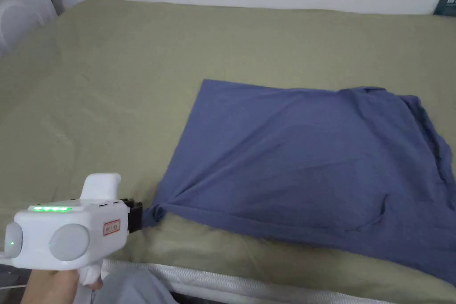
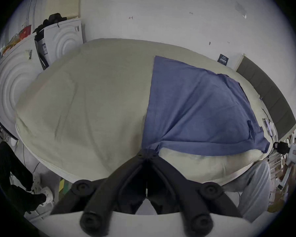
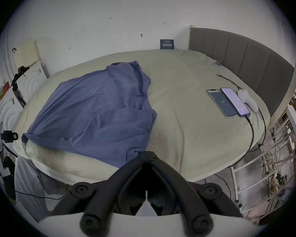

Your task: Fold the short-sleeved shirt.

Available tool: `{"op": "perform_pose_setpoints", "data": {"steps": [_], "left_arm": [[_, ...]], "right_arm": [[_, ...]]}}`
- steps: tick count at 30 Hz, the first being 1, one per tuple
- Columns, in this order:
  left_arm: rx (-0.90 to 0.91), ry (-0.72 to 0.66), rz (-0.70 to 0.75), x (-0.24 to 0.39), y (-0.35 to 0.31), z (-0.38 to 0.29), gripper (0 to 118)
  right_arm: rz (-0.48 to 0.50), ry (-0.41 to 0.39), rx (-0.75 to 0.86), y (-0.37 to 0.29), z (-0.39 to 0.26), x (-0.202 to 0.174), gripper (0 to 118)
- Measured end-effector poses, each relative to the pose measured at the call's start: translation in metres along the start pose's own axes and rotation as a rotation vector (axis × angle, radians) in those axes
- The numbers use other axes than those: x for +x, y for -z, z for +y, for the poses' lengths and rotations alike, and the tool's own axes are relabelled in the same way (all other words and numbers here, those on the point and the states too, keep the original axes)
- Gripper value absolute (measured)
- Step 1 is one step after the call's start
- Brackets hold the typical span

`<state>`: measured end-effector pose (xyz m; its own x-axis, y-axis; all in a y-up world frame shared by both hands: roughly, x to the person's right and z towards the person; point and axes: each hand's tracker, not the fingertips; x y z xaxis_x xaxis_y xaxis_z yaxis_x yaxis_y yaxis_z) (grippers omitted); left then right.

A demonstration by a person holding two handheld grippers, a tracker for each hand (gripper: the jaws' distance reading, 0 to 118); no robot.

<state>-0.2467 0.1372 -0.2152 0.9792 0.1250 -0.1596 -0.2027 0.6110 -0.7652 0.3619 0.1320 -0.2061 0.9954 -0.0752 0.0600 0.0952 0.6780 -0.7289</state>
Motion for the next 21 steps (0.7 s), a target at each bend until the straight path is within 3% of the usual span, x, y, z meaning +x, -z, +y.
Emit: {"op": "perform_pose_setpoints", "data": {"steps": [3,5,6,7,8,12,13,14,15,16,17,18,19,20,21], "left_arm": [[-0.018,-0.009,-0.008,-0.005,0.013,0.006,6],[-0.043,-0.002,0.005,-0.005,0.023,0.006,17],[-0.076,0.0,0.006,-0.008,0.03,0.006,64],[-0.092,0.008,-0.001,-0.009,0.036,0.005,103],[-0.08,0.009,0.005,-0.005,0.037,0.002,118],[-0.096,0.022,0.02,-0.002,0.048,0.003,107],[-0.097,0.014,0.02,-0.002,0.05,0.004,95],[-0.099,0.01,0.002,-0.003,0.051,0.004,70],[-0.094,0.004,-0.015,-0.004,0.053,0.004,20],[-0.093,-0.005,-0.017,0.001,0.051,0.003,3],[-0.099,-0.018,-0.037,0.001,0.05,0.003,3],[-0.111,-0.012,-0.039,0.001,0.051,0.004,3],[-0.104,-0.007,-0.033,0.001,0.05,0.004,3],[-0.098,0.011,-0.019,0.007,0.047,0.003,3],[-0.097,0.025,-0.012,0.009,0.046,0.002,3]], "right_arm": [[0.002,-0.017,-0.002,0.006,-0.002,-0.001,0],[0.004,-0.018,-0.003,0.01,-0.001,0.0,0],[0.005,-0.018,-0.006,0.012,-0.001,0.0,0],[0.006,-0.02,-0.008,0.014,-0.001,0.001,0],[0.004,-0.023,-0.01,0.016,0.0,0.003,0],[-0.002,-0.033,-0.02,0.021,0.0,0.004,0],[-0.004,-0.039,-0.025,0.023,0.0,0.001,0],[-0.001,-0.038,-0.032,0.026,0.0,0.001,0],[0.002,-0.037,-0.035,0.028,0.0,0.002,0],[0.006,-0.034,-0.037,0.029,0.001,0.003,6],[0.013,-0.035,-0.042,0.035,0.0,0.007,25],[0.022,-0.036,-0.048,0.038,0.001,0.008,76],[0.031,-0.045,-0.079,0.043,0.002,0.008,114],[0.039,-0.053,-0.122,0.049,0.002,0.009,116],[0.075,-0.047,-0.08,0.051,0.0,0.006,108]]}}
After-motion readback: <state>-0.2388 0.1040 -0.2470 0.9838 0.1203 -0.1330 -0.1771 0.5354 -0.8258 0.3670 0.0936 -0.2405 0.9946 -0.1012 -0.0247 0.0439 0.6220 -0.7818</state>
